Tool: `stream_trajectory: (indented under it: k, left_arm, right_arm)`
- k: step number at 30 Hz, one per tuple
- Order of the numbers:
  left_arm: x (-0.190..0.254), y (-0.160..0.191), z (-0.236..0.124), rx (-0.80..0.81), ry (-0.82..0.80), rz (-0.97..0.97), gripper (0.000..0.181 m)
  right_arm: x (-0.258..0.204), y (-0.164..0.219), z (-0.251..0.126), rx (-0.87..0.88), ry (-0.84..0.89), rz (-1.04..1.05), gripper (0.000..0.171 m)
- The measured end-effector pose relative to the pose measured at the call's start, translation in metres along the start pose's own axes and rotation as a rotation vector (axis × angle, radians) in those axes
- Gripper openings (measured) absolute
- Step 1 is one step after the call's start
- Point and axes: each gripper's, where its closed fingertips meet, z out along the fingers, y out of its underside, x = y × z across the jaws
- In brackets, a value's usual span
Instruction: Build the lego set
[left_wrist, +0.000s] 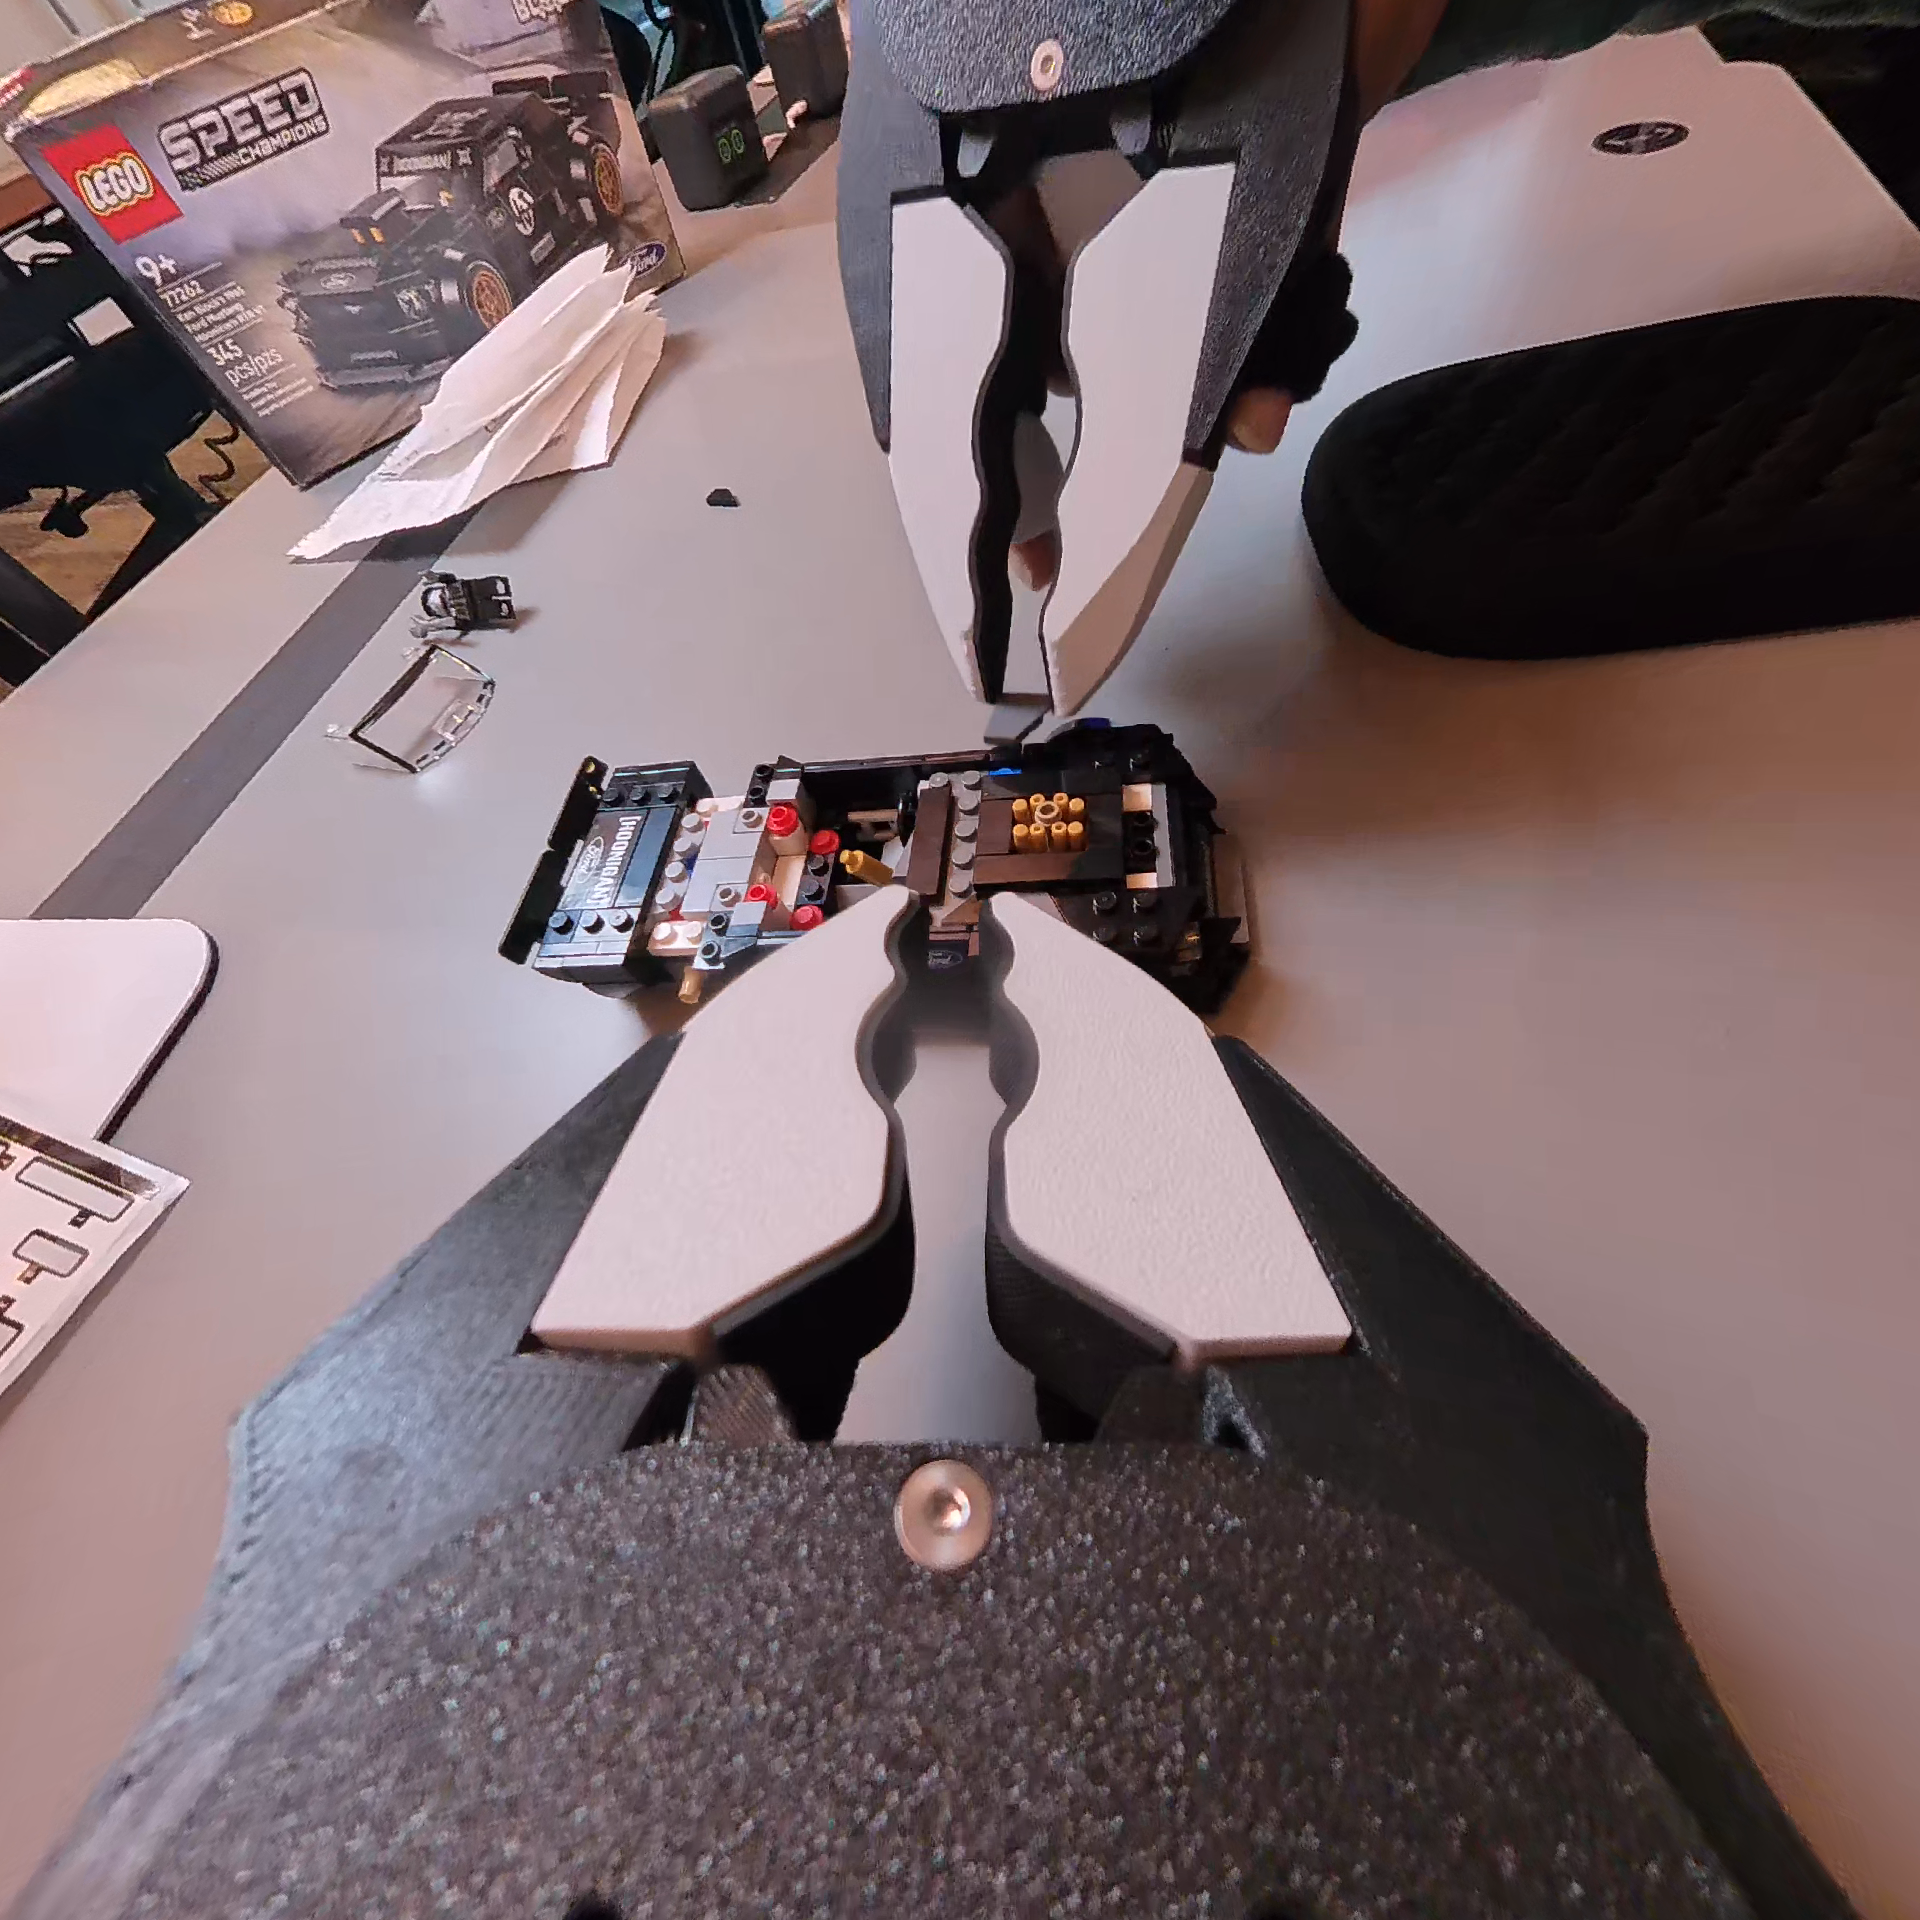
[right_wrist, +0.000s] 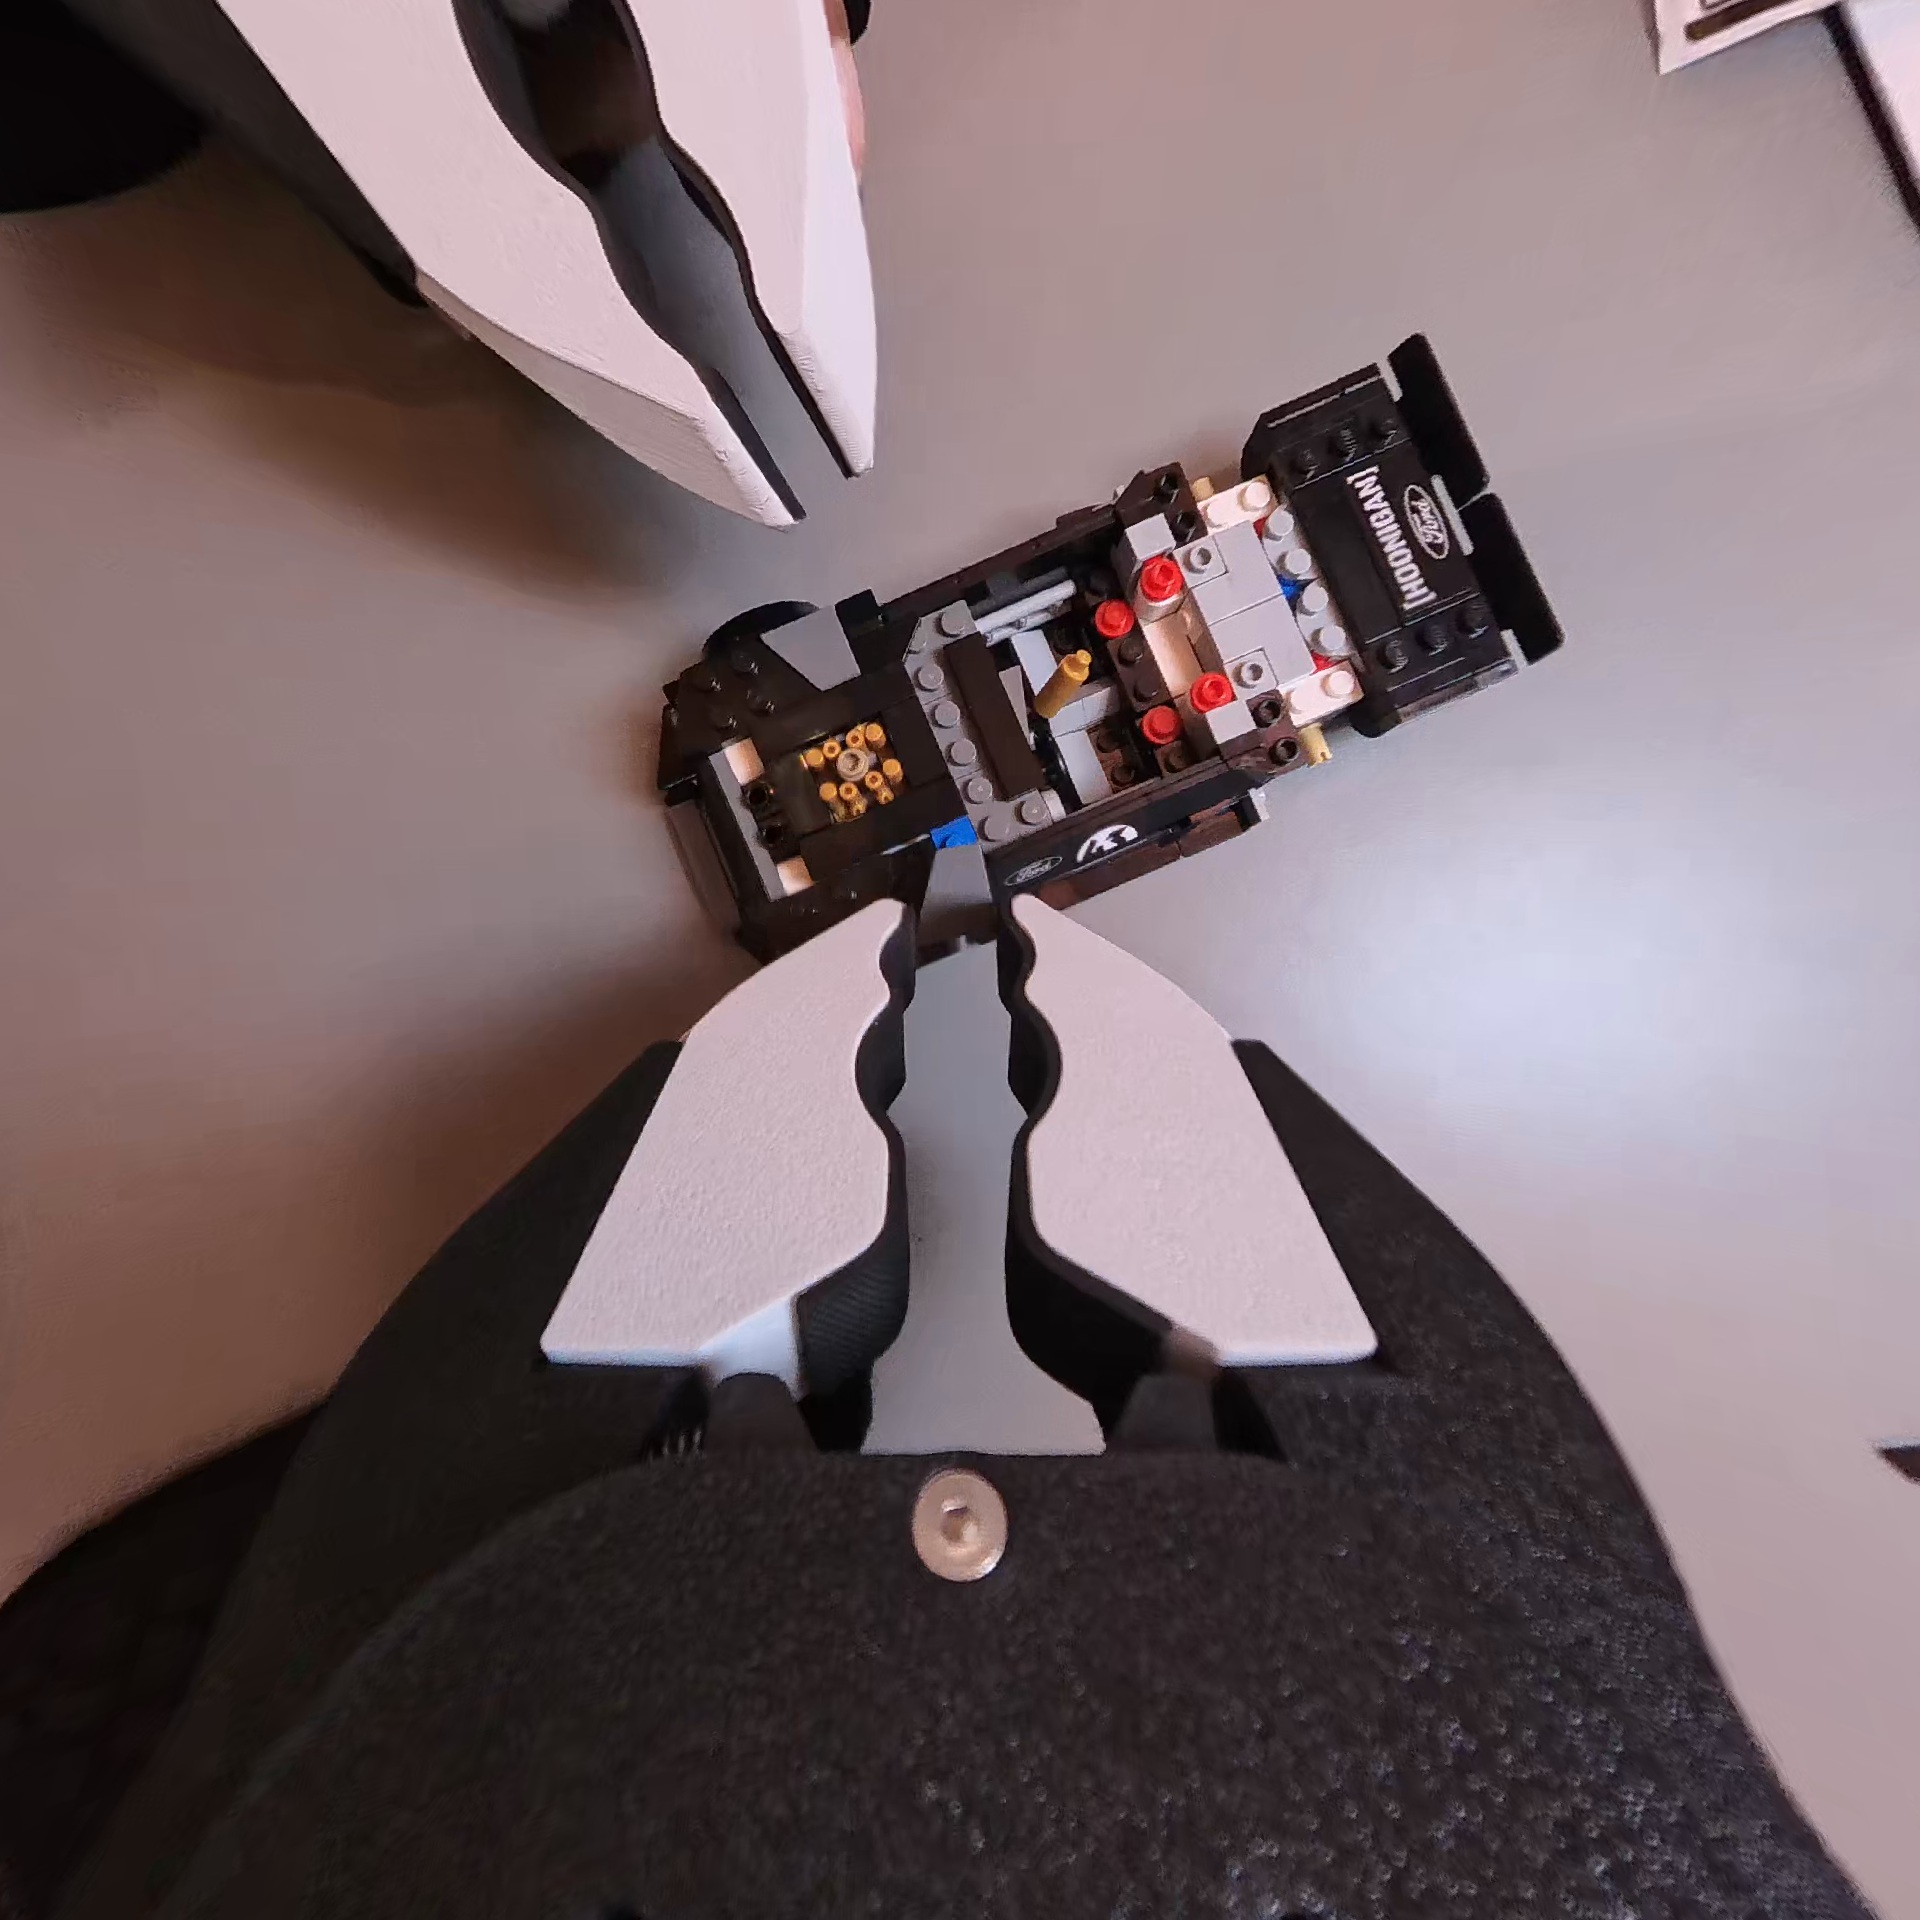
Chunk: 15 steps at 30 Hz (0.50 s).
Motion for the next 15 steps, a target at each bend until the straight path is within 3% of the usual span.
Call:
stream_trajectory:
  k: [15]
  left_arm:
    - [0.0021,-0.0018,-0.0007,0.000,0.008,0.015,0.009]
  right_arm:
    - [-0.0089,0.0016,0.0060,-0.015,-0.061,0.043,0.018]
